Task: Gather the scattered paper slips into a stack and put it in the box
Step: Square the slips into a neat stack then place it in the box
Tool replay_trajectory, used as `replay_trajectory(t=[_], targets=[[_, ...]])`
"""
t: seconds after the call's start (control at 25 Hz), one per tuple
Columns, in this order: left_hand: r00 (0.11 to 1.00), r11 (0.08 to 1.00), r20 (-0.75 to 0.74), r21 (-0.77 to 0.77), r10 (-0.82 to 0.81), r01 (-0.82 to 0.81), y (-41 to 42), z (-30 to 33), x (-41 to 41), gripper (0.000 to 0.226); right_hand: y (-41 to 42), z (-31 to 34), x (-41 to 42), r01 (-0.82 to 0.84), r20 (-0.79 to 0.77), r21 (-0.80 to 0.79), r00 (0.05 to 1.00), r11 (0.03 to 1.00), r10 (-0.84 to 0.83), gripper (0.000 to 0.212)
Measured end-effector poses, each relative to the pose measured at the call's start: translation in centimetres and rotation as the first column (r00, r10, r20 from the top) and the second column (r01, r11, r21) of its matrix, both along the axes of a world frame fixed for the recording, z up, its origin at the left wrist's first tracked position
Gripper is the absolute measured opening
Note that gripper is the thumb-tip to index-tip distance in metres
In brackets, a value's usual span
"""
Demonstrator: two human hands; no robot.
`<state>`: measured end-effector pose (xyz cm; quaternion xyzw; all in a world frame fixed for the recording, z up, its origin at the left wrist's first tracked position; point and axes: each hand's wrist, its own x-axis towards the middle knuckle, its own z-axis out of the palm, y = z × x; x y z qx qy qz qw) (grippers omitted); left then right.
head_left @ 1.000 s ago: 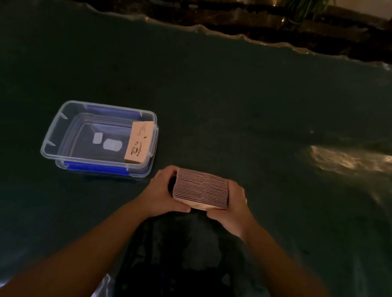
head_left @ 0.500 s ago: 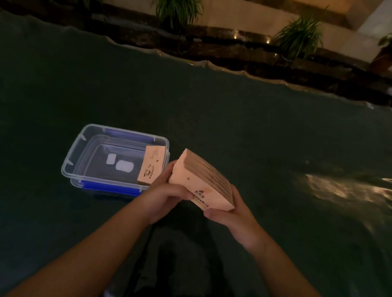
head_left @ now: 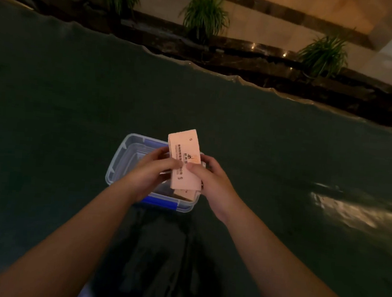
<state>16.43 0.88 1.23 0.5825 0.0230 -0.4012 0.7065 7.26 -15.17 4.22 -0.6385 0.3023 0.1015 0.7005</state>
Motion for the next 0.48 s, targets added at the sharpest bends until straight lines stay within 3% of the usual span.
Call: replay_trajectory(t=[0.28,0.48], targets=[[0.993,0.946,-0.024,0.299,-0.119,0.121,3.3,-2.1,5.9,0.034,5.5,-4.4,6.9,-0.028,-0.201,0.050,0.979,0.998,0.038,0.053],[0.979,0.895,-0.116,0.399,-0.167,0.200,2.8,-5.1,7.1,0.031,7.5,-7.2,9.1,0.015,-0.365,0.020,0.931,1.000,-0.006,0.061]])
